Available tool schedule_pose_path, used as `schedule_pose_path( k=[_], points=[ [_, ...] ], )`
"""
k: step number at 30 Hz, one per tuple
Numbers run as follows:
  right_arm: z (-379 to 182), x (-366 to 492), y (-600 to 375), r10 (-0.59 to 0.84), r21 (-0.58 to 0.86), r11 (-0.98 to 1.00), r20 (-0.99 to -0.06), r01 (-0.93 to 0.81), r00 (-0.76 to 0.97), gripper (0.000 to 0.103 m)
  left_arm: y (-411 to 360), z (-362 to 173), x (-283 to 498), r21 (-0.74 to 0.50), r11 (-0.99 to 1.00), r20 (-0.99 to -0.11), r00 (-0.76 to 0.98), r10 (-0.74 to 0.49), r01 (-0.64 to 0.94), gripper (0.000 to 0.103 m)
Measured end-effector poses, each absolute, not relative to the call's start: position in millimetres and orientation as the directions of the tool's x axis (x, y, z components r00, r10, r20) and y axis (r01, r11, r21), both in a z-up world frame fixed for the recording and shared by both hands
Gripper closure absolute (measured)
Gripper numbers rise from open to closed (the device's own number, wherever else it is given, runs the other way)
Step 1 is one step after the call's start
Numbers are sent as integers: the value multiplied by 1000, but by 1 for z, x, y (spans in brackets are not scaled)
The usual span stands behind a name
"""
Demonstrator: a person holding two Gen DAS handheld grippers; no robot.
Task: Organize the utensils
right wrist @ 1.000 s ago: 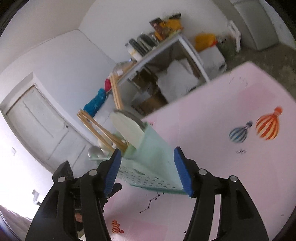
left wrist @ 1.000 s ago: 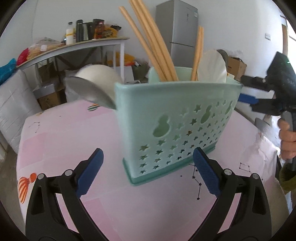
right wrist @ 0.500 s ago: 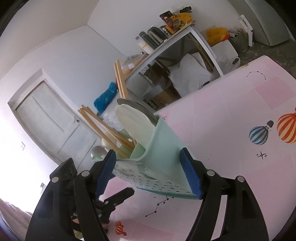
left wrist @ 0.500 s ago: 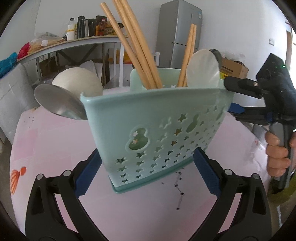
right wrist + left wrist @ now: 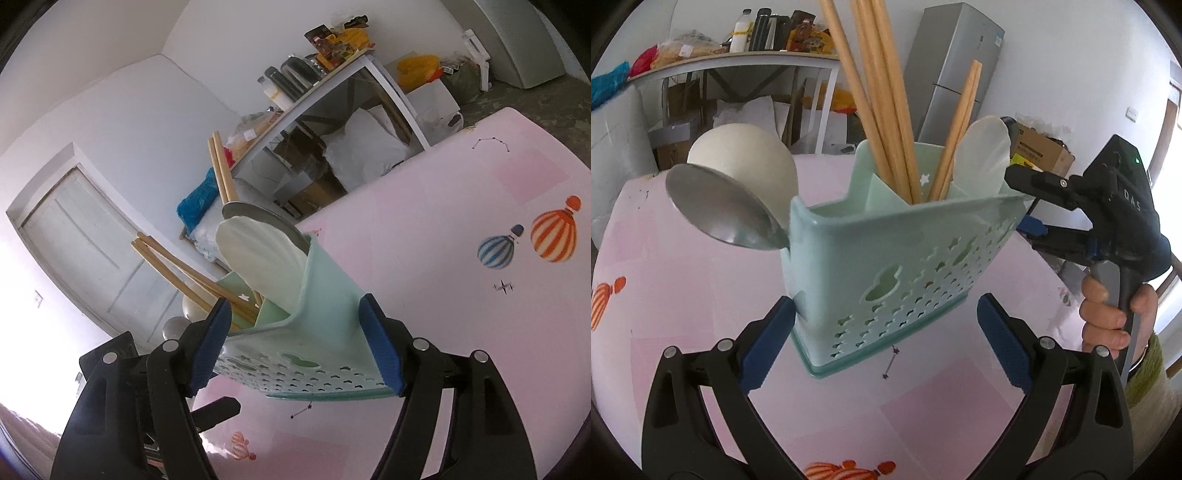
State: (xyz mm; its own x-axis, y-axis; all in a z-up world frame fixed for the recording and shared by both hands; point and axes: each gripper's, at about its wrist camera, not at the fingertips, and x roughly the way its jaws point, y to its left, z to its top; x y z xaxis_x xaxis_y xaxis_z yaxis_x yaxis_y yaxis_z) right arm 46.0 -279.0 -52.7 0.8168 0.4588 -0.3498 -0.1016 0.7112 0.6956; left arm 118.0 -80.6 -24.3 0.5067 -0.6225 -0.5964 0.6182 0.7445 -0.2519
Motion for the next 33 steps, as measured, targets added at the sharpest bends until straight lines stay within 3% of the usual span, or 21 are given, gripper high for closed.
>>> schedule_pose_path(
  k=[6,12,22,33],
  points=[
    [-51,41,-281,438,698,712,-355,-77,826,33,-75,-23,110,-258,748,-578,523,-626,611,9],
    [-30,-12,-272,237,570,821,-393,33,888,33,-60,-11,81,-218,782,-545,591,-594,584,9],
    [-29,-59,-207,-144,210,932,-537,297,831,10,-52,-4,42,-144,884,-577,688,-440,445,8],
    [-31,-65,-186,-308,60,910,-562,409,768,7,-40,12,31,-31,956,-552,792,-260,293,8]
  ],
)
